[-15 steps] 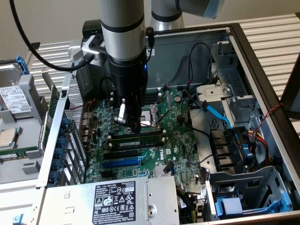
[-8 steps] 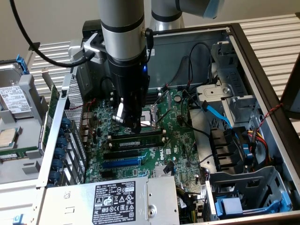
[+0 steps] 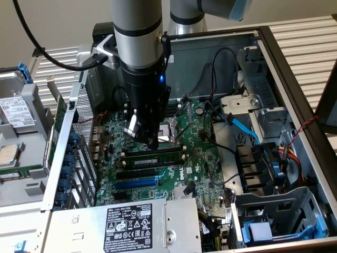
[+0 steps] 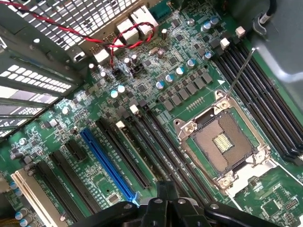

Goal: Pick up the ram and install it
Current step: 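Press down the ram until it locks into place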

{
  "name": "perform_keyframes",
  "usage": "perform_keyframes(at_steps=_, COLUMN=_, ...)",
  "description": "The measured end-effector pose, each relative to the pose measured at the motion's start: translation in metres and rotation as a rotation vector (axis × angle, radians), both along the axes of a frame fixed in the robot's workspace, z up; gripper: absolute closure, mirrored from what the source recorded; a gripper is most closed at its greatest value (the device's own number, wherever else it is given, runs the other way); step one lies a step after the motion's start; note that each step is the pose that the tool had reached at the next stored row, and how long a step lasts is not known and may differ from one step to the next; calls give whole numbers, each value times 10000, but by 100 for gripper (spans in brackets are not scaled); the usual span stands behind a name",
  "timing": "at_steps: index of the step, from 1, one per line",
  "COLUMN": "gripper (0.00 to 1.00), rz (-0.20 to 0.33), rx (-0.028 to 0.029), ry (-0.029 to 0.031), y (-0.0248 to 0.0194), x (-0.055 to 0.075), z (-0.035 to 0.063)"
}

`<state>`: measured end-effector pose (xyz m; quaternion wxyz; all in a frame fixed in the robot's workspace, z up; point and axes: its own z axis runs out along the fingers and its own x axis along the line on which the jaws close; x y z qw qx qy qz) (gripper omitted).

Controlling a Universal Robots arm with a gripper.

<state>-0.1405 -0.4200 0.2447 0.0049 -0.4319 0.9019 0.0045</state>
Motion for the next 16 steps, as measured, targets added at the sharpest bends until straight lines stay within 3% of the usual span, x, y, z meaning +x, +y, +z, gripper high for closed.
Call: perform_keyframes(at_steps=16, gripper=89, rz=-2103, rx=0, ry=11, y=0, x=0, z=0)
